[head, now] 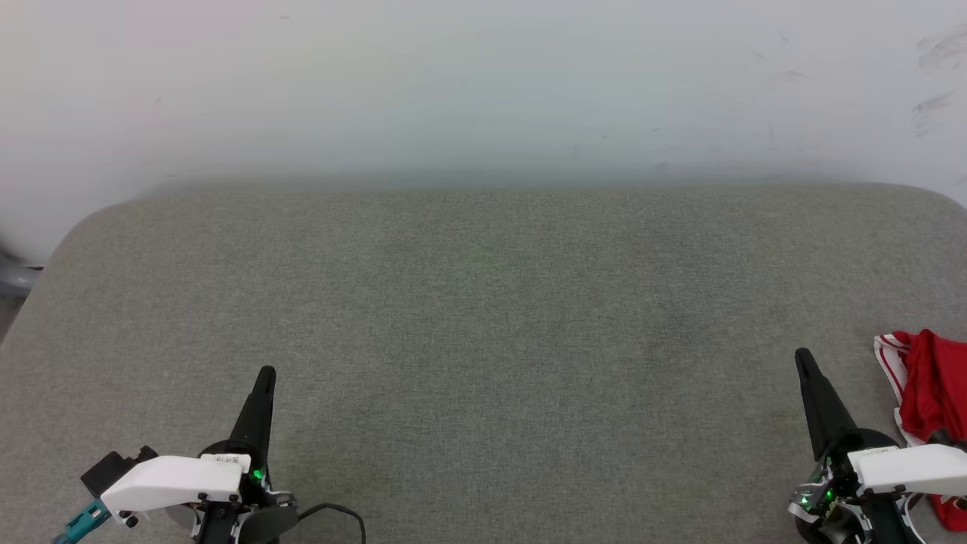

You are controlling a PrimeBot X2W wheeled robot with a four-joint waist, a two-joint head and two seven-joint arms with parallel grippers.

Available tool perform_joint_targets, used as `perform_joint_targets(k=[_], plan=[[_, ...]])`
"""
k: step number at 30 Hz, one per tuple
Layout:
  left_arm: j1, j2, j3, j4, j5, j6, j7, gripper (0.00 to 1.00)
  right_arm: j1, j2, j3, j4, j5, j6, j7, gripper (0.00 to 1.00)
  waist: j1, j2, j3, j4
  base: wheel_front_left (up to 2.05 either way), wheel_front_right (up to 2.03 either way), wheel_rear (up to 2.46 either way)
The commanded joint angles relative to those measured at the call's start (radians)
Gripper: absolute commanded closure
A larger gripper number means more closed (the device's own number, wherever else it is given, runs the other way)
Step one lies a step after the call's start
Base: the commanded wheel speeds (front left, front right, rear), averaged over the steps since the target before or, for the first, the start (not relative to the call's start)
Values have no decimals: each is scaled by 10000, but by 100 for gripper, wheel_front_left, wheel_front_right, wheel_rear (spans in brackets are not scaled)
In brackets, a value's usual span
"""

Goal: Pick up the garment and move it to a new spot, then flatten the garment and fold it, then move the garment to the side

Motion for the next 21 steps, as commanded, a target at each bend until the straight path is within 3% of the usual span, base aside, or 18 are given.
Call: perform_joint_targets(k=[1,21], plan=[[-174,-16,74,14,-214,-73,83,100,-241,-28,-17,67,261,-2,26,100,0,-1,7,-2,0,0,0],[-310,-196,325,123,-1352,-190,428,100,-521,1,-47,472,1541,-3,105,100,0,-1,79,-28,0,0,0]])
